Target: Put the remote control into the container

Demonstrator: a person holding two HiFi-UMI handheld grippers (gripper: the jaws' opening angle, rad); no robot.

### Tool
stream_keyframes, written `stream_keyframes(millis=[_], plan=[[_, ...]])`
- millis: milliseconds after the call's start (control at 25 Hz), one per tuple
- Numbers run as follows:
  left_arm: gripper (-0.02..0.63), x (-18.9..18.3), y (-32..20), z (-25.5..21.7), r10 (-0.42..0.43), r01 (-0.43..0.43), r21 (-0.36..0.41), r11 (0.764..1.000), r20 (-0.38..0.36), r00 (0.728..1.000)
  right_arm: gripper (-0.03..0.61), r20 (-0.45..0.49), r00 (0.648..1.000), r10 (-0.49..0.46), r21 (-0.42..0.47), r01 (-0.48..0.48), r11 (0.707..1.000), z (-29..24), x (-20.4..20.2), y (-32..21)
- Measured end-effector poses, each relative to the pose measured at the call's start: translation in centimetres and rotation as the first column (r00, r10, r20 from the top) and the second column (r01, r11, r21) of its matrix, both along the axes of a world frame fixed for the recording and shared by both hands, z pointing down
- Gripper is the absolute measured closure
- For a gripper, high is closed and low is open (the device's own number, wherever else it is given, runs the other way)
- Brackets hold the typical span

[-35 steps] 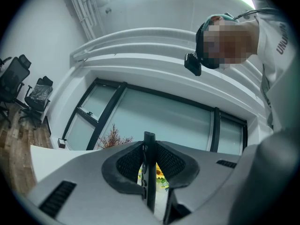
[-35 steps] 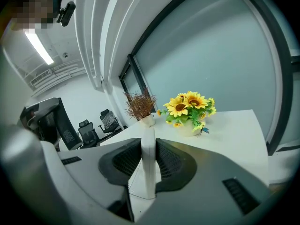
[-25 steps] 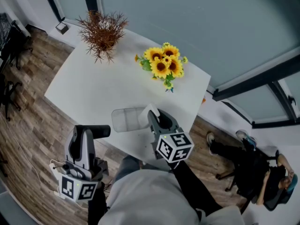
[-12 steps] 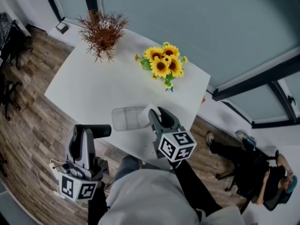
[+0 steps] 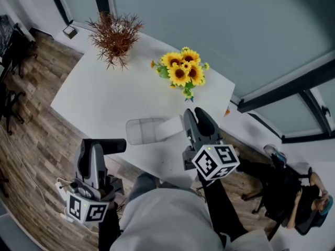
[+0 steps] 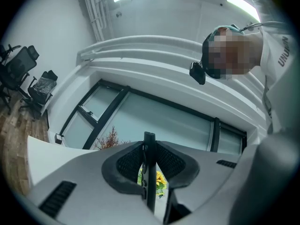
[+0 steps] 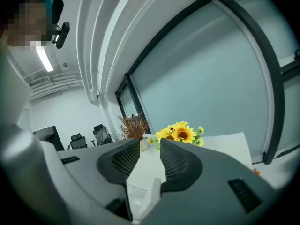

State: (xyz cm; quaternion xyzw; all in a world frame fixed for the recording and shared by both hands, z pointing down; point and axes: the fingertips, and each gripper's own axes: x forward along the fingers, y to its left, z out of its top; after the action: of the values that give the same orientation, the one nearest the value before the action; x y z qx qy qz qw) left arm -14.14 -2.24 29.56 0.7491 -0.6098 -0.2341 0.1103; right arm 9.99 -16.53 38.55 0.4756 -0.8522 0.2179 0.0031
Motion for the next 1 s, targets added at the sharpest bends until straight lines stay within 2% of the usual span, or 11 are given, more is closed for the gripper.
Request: stream_keyframes(millis=[240,1000], plan=[[0.525,0.0,0.2,-0.1,-0.008,0.008,0.005,1.0,0.007,1.0,0.46,0.009,1.0,0.017,0.037,-0.017,0.999,-1.2,0.4,0.0],[0.529,0.6,-0.2,-0.5,0.008,-0.009,0.025,1.0,0.011,1.0,0.46,0.019,0.999,0.027,0.04,-0.028,0.999,-1.5,0.4,0.0]])
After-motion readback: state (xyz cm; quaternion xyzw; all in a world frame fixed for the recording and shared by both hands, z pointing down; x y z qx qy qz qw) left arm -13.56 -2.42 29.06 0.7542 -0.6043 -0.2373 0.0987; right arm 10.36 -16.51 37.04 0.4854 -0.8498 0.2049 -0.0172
